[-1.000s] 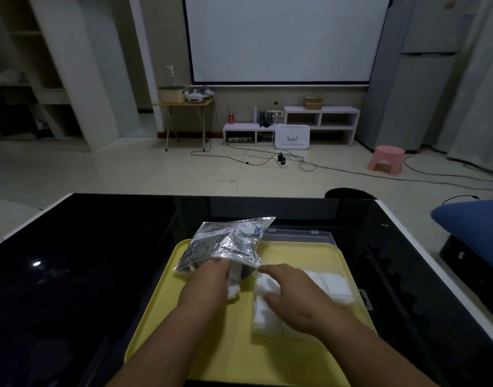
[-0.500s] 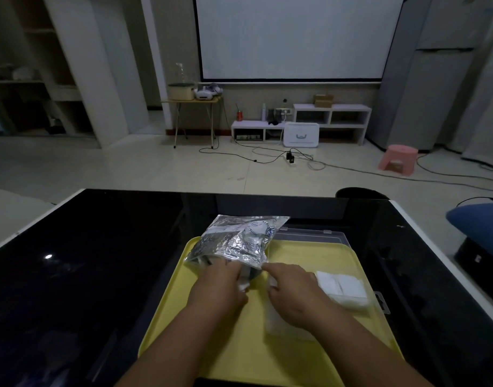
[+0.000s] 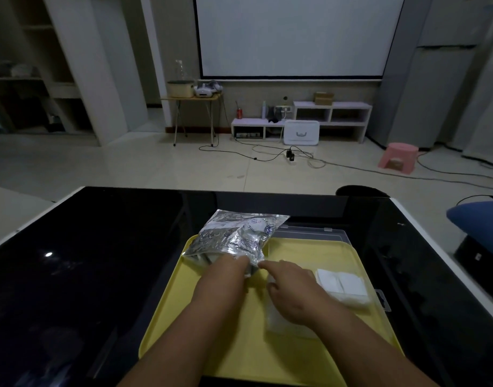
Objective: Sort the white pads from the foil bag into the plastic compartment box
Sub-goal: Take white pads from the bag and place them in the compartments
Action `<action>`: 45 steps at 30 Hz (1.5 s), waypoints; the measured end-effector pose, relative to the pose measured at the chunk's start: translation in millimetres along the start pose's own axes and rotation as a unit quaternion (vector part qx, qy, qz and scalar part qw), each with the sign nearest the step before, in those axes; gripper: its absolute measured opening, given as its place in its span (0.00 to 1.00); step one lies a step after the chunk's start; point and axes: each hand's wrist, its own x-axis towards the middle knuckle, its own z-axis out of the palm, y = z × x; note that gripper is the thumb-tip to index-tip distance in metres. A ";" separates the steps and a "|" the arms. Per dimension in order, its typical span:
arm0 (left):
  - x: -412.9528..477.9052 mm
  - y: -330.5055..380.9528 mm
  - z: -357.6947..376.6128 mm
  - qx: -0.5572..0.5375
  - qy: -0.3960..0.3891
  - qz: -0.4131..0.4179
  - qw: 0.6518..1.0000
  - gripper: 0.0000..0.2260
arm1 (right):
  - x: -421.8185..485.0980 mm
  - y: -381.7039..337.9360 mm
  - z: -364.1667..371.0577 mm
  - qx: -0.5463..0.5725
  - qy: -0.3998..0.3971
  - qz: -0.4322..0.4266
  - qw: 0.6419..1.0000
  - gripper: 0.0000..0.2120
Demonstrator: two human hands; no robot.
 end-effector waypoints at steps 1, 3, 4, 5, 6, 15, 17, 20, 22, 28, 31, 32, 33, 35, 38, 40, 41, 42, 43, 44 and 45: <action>2.1 2.5 -4.4 0.003 -0.011 0.003 1.000 0.08 | 0.2 0.6 0.5 -0.004 -0.003 -0.001 1.000 0.24; 3.0 5.3 -14.0 0.031 -0.022 0.008 0.999 0.10 | 0.6 1.0 0.4 -0.008 -0.001 -0.003 1.000 0.25; 2.3 6.2 -17.8 0.037 -0.021 0.010 0.999 0.10 | 0.2 1.2 -0.2 -0.011 0.001 -0.004 1.000 0.25; 1.4 6.4 -20.7 0.041 -0.021 0.013 0.999 0.09 | -0.5 1.4 -0.5 -0.010 0.000 -0.005 1.000 0.25; 0.4 6.7 -23.5 0.041 -0.021 0.017 0.999 0.09 | -1.7 1.6 -1.1 -0.007 0.002 -0.007 1.000 0.26; -0.6 9.2 -49.8 -0.090 -0.018 0.018 0.996 0.11 | -5.8 7.0 -11.4 0.088 0.092 0.018 0.992 0.18; 0.3 10.6 -51.1 -0.129 -0.017 0.023 0.991 0.12 | -8.4 5.9 -15.8 0.198 0.115 0.032 0.973 0.11; 0.7 10.4 -48.0 -0.194 -0.050 0.034 0.979 0.12 | -12.4 1.4 -26.6 0.372 0.139 0.069 0.915 0.04; 0.6 10.6 -45.6 -0.265 -0.077 0.037 0.960 0.08 | -15.2 2.2 -32.3 0.432 0.109 0.088 0.891 0.04; -1.5 16.2 -44.5 -0.401 -0.084 0.039 0.911 0.09 | -17.9 9.7 -38.8 0.502 0.073 0.088 0.857 0.03; -2.7 17.3 -42.0 -0.427 -0.097 0.053 0.898 0.12 | -18.2 11.6 -41.0 0.524 0.077 0.087 0.844 0.01; -2.7 17.7 -40.8 -0.427 -0.096 0.055 0.897 0.12 | -18.3 11.8 -41.7 0.523 0.077 0.090 0.844 0.02; -2.7 18.1 -40.0 -0.428 -0.095 0.058 0.897 0.12 | -18.4 12.0 -42.1 0.518 0.078 0.095 0.847 0.03; -2.4 18.8 -39.3 -0.433 -0.101 0.063 0.894 0.12 | -18.9 13.2 -42.8 0.506 0.084 0.104 0.852 0.04; -2.8 18.5 -40.9 -0.452 -0.128 0.069 0.880 0.13 | -19.2 14.8 -44.3 0.524 0.078 0.100 0.842 0.06; -4.1 18.3 -43.6 -0.460 -0.145 0.070 0.873 0.13 | -19.9 15.3 -45.4 0.557 0.045 0.100 0.823 0.08; -4.8 18.3 -44.9 -0.462 -0.154 0.071 0.870 0.14 | -20.5 15.4 -46.0 0.561 0.024 0.096 0.822 0.10; -5.6 18.6 -46.1 -0.465 -0.165 0.073 0.866 0.14 | -21.2 15.2 -46.3 0.554 0.007 0.090 0.827 0.10; -6.7 18.6 -47.2 -0.469 -0.176 0.074 0.862 0.15 | -22.0 14.4 -46.4 0.546 -0.005 0.085 0.833 0.11; -7.2 18.9 -47.6 -0.473 -0.182 0.076 0.859 0.15 | -22.7 13.7 -46.7 0.541 -0.010 0.084 0.837 0.12; -7.7 19.0 -48.0 -0.478 -0.186 0.078 0.855 0.15 | -22.8 13.4 -46.8 0.542 -0.012 0.085 0.836 0.12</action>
